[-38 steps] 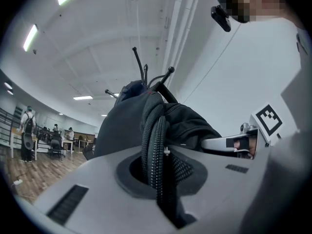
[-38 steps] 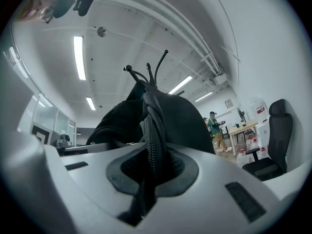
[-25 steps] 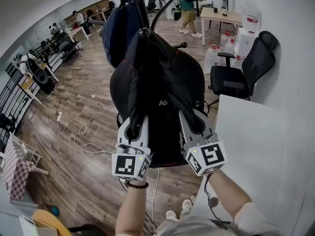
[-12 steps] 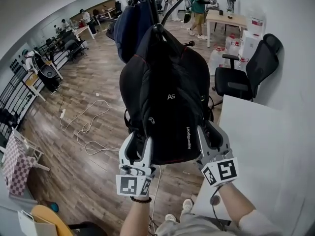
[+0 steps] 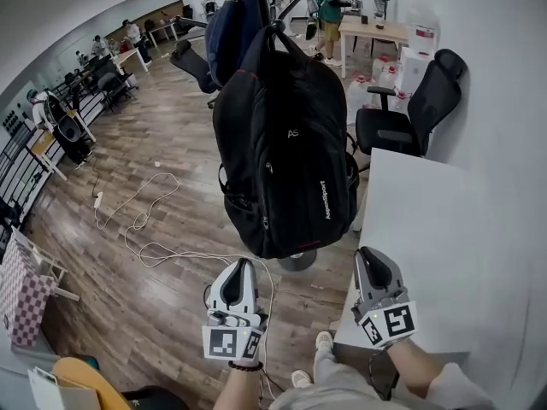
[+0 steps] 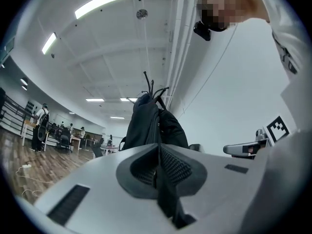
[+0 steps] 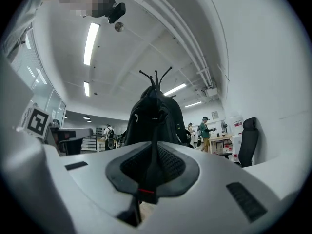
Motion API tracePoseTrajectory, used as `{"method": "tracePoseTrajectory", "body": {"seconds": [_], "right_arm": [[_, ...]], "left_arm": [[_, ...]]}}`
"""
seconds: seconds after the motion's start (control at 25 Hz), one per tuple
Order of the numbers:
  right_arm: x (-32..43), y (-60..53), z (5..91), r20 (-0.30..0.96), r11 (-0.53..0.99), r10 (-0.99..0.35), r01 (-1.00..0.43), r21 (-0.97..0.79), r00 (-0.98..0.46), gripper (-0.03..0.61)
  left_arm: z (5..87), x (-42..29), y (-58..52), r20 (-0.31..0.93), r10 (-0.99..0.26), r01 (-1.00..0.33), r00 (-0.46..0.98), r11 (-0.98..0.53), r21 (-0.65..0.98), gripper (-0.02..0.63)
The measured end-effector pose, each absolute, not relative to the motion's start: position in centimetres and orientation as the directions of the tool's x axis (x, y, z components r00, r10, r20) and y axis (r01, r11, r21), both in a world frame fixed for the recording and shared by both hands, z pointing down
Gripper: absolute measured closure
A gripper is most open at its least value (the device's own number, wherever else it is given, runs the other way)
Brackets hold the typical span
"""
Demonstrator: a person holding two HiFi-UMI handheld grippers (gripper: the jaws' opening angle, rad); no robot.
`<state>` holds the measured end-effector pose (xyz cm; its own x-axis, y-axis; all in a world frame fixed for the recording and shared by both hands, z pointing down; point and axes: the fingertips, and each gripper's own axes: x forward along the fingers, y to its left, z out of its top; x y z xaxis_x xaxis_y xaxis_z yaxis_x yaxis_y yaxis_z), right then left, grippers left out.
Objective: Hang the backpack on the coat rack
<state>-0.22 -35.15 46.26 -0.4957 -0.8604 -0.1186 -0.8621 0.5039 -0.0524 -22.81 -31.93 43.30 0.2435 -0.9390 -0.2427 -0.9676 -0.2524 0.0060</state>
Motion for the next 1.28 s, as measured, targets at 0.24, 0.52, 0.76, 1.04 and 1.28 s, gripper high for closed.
{"method": "tracePoseTrajectory", "body": {"seconds": [0.24,0.52,0.76,1.04,1.28], "right_arm": [[0.9,-24.8,48.3,-0.049,0.481,-0.877,-0.876,-0.042,-0.479,0.540],[3.5,-16.8,49.6,-0.003,0.449,-0.893,-0.889,-0.089,-0.450,0.543],[4.9,-14.3,50.1,0.030,0.462,-0.883,-0.879,-0.116,-0.468,0.546],[6.0,-13.4,50.1,0.039,0.499,-0.861,-0.857,-0.129,-0.507,0.554],[6.4,-12.9,50.5,0.040,0.521,-0.846,-0.840,-0.149,-0.532,0.563]], "left_arm": [[43.9,-22.0,-23.4,-0.232,-0.919,-0.943,0.320,-0.332,0.014,0.595],[47.9,-19.9,-16.3,-0.143,-0.933,-0.939,0.331,-0.340,0.049,0.594],[47.7,-18.8,-13.5,-0.136,-0.935,-0.942,0.328,-0.335,0.030,0.595],[48.1,-18.1,-11.7,-0.117,-0.958,-0.960,0.263,-0.272,0.070,0.596],[48.7,-16.7,-10.6,-0.126,-0.952,-0.958,0.278,-0.284,0.037,0.597]]}}
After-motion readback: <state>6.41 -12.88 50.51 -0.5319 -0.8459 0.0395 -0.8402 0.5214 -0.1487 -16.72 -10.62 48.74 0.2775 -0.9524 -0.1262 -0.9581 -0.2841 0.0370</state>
